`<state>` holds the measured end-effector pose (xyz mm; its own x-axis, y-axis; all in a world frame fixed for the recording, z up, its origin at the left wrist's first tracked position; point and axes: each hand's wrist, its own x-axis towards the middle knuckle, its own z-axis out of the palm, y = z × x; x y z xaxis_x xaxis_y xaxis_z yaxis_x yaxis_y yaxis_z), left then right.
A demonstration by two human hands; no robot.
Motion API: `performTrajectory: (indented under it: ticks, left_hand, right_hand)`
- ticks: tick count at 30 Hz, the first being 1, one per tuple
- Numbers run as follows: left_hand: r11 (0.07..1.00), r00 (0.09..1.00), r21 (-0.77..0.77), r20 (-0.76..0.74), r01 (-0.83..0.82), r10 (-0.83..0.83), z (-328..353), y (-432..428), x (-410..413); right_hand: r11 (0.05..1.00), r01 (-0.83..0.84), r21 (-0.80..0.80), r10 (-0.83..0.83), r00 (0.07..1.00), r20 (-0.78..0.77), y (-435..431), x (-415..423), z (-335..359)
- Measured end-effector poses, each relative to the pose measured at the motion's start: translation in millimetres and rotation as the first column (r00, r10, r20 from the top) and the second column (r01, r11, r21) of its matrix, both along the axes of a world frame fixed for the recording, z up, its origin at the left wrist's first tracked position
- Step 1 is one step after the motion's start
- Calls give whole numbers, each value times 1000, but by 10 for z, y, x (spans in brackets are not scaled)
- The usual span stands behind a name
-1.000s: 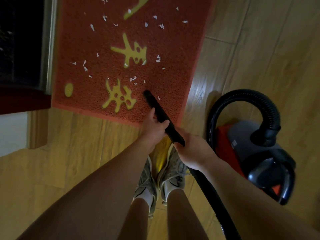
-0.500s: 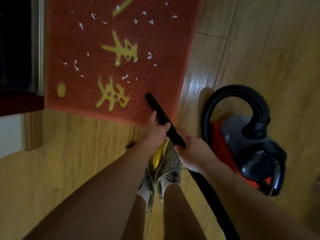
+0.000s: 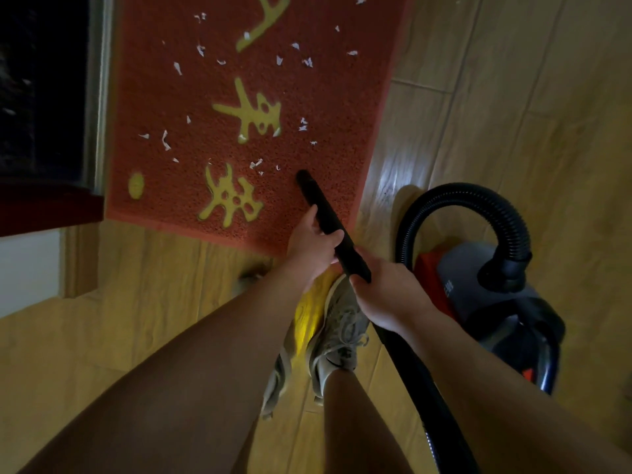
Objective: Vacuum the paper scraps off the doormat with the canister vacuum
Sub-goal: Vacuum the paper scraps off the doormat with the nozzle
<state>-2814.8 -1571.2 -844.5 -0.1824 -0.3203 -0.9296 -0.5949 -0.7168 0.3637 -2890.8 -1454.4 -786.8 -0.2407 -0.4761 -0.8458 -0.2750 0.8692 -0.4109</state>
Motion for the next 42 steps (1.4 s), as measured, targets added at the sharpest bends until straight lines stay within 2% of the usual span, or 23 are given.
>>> performTrajectory:
  ticks: [4,20,42]
  left_hand:
    - [1000,1000,-26,16,-15,15,-88,-198,7]
    - [999,1000,36,5,6,-6,-217,-487,265]
    - [998,998,-20,-12,-60,59,-163,-660,601]
  right_hand:
    - [1000,22,-7,-22,1000,8,-216,-18,-71]
    - [1000,8,21,-8,1000,20,-510,216,-53]
    - [999,-47,6,47,999,3,-705,468,-88]
